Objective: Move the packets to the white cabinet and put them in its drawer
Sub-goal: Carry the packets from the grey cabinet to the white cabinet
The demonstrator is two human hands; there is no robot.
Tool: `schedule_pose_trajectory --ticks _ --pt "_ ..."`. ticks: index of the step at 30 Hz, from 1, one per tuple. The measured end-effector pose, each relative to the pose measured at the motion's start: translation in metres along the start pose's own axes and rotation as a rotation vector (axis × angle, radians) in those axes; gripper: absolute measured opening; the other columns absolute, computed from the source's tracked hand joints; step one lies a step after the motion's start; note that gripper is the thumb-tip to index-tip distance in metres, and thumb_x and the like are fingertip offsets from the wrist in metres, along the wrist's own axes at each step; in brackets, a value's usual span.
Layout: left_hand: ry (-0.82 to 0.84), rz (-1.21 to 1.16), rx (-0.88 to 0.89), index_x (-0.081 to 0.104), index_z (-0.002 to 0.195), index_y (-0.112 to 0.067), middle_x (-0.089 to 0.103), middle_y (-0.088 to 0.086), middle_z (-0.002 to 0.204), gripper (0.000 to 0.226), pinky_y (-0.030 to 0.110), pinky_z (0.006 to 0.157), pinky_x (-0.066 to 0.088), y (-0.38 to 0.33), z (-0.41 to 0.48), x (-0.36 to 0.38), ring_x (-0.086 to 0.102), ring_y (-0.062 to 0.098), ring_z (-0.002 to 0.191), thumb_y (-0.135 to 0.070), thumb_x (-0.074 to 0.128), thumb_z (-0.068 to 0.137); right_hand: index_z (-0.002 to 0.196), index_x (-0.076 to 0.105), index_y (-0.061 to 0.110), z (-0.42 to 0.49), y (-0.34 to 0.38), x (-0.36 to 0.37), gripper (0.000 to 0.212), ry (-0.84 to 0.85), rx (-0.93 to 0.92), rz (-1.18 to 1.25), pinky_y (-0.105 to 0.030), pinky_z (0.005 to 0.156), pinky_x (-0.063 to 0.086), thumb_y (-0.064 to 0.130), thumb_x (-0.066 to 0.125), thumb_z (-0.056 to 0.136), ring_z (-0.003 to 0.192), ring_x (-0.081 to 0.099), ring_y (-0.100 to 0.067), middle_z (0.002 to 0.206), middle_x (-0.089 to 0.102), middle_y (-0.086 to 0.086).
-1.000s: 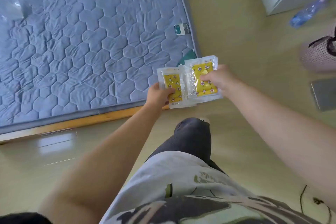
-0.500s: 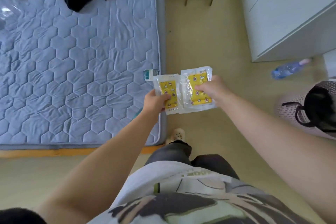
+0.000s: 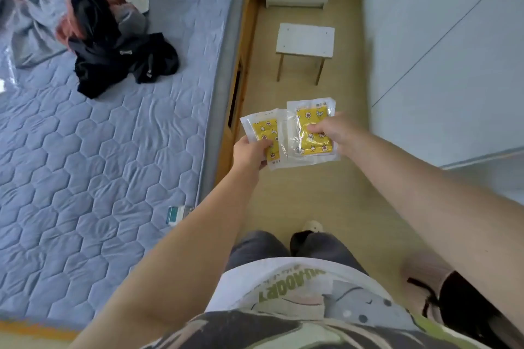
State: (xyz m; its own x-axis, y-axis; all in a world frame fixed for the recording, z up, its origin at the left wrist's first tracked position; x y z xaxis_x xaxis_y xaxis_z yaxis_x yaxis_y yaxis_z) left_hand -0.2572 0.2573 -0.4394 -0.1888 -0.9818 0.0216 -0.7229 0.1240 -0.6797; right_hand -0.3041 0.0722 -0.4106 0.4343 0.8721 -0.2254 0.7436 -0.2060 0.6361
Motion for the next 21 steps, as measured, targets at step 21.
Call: schedule_pose_trajectory --ticks 21 --pt "0.122 0.166 0.173 0.059 0.109 -0.014 0.068 0.006 0.107 0.025 0.044 0.086 0.056 -0.434 0.314 0.274 0.068 0.024 0.097 -0.008 0.067 0.087 0.124 0.054 0.000 0.321 0.437 -0.137 0.046 -0.119 -0.080 0.184 -0.048 0.099 0.047 0.002 0.071 0.081 0.112 0.059 -0.029 0.118 0.062 -0.015"
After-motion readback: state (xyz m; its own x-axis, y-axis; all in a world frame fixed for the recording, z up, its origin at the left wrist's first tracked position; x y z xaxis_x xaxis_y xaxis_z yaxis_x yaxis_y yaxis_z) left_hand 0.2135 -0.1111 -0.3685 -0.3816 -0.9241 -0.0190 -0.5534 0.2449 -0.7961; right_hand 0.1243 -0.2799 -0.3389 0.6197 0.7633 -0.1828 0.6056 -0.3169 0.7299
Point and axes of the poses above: each hand's wrist, its own z-axis towards the middle knuckle, its own x-axis out of the palm, y = z × x, the point moved 4 cm from there along z, towards the middle knuckle
